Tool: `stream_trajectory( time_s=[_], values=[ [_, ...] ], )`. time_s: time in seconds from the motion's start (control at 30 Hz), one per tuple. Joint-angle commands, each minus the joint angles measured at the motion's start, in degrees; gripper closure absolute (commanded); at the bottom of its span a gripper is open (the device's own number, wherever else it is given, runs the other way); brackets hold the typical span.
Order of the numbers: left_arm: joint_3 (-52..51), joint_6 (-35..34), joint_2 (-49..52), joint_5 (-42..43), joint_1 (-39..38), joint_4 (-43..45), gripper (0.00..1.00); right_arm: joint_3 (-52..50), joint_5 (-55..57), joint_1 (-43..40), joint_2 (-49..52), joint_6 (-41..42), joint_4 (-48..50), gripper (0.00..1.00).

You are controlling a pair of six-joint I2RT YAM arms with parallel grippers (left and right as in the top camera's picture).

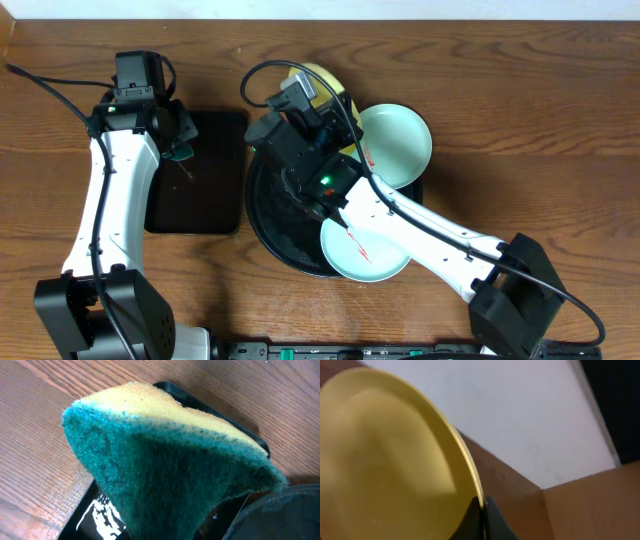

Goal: Clean dirty plates on tray and stack at the side
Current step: 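Lift the yellow plate with the right gripper and place it right of the tray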

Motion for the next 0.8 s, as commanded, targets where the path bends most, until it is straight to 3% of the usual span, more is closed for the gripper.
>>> stream_trajectory(
  time_s=[0.0, 0.17, 0.37, 0.6, 0.77],
  values=[
    [-0.2, -1.0, -0.5, -0.3, 0.1, 0.1, 0.93, 0.7, -7.2, 0.4, -0.3, 6.8, -3.8, 0.99],
    [-0.2, -1.0, -0.5, -0.3, 0.1, 0.1, 0.93, 0.8, -23.3, -2.0, -0.8, 15.6, -7.9, 0.99],
    [-0.2, -1.9, -0.5, -0.3, 0.1, -0.1, 0.92, 0.8, -41.7, -10.4, -6.8, 20.0, -7.1, 0.99],
    [-0.5, -2.5, -0.2, -0.3, 0.1, -0.2, 0.92, 0.8, -64.2, -29.9, -13.1, 27.1, -10.2, 0.99],
    [-0.6, -2.5, -0.1, -0.3, 0.1, -0.1, 0.93, 0.8, -71.1, -45.6, -13.4, 31.3, -17.4, 0.99]
  ],
)
